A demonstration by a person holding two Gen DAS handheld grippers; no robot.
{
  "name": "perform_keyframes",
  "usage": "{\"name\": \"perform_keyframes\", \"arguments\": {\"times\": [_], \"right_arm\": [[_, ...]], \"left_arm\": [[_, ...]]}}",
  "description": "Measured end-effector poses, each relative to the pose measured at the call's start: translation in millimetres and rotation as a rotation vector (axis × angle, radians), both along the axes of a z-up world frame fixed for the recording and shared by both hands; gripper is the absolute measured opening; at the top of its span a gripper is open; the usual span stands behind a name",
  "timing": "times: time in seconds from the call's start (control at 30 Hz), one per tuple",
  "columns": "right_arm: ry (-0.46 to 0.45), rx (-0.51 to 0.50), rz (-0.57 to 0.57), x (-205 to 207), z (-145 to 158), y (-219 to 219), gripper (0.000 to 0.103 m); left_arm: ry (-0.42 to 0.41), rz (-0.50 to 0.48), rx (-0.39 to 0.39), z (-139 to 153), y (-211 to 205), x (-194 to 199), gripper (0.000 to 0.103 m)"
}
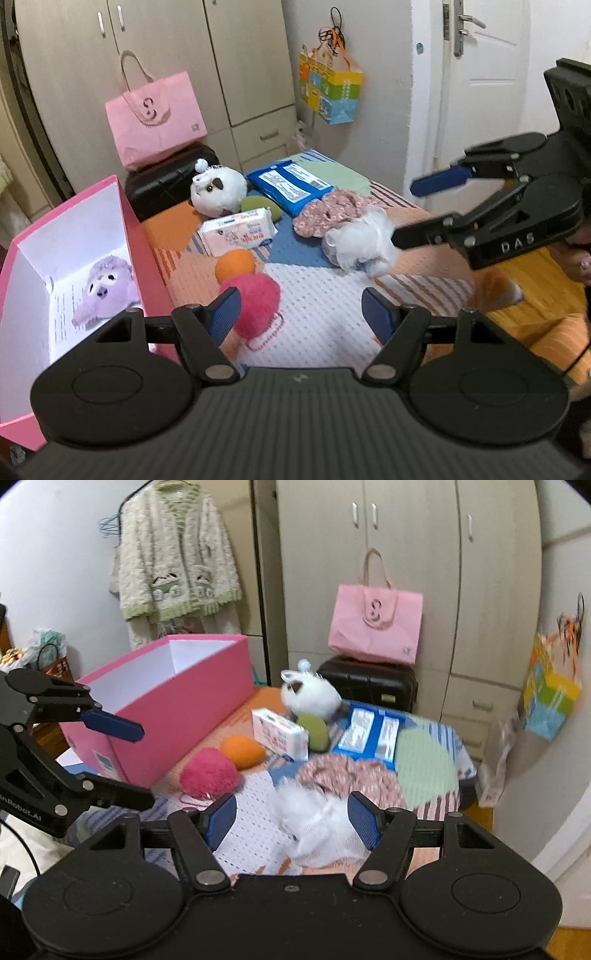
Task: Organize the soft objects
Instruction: 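Move the left tool to the pink pom-pom while the right tool approaches the white bath puff, then grasp the pink pom-pom with the left gripper while the right gripper grasps the white bath puff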
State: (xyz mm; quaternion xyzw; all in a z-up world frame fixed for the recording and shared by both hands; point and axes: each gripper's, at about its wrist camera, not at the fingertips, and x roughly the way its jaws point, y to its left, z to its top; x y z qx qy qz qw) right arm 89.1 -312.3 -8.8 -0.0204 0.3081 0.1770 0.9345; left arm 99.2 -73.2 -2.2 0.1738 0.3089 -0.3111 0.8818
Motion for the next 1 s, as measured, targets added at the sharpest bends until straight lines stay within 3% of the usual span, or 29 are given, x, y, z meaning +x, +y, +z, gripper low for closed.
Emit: {"name": "perform_keyframes", "arguments": {"times": [0.23,0.57,0.8,0.87,1.0], "right_arm": [[0.001,0.014,-0.052,12.2,-28.6,-5.7,0.071],[-0.086,-0.016,-0.108,18.6,-57.9,-1.2,0.075],[-0.112,-0.037,-0.118,21.8,-69.6,4.1,0.077],[-0.103,-0.029,-0.118,22.2,-73.3,3.8,0.078],[-0.099,-0.014,-0.136,22.2,-81.0,3.2,0.078]], "left_arm": [[-0.066,0.051,0.011,-17.7,-14.8,8.1,0.071],[-0.107,0.196,0.025,-53.4,-36.3,22.4,0.071],[-0.227,0.296,0.062,-65.2,-44.9,24.3,0.072],[-0.212,0.324,0.060,-68.1,-45.5,28.6,0.072],[-0.095,0.370,0.025,-78.6,-40.8,42.0,0.072]]}}
